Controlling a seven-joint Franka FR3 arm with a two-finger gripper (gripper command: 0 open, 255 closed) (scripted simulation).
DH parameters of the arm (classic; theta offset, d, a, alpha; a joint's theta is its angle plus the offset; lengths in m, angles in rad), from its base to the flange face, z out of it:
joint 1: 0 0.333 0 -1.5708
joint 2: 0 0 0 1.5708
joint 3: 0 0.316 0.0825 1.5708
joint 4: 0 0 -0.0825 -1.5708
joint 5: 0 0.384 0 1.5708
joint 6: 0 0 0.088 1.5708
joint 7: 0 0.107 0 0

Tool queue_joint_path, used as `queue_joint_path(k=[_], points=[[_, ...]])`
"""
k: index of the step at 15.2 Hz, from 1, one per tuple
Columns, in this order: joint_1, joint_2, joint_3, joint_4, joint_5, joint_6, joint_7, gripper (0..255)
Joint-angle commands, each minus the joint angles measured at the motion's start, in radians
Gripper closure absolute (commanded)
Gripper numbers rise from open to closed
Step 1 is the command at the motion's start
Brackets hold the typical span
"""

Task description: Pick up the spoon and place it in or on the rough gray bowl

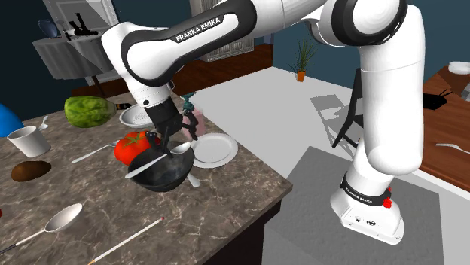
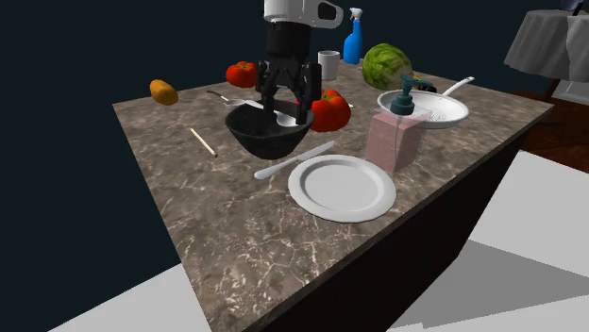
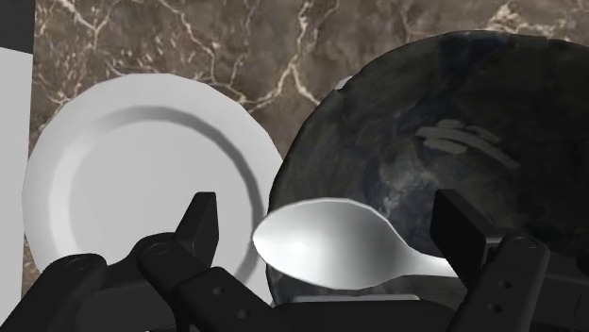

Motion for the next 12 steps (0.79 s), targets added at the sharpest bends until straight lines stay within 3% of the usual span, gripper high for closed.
queue_joint_path(k=[1,5,12], points=[[0.000,0.000,0.000,0.000,0.000,0.000,0.000,0],[0.023,0.039,0.000,0.177,-0.013,-0.141,0.006,0],[0.023,0.039,0.000,0.177,-0.013,-0.141,0.006,0]])
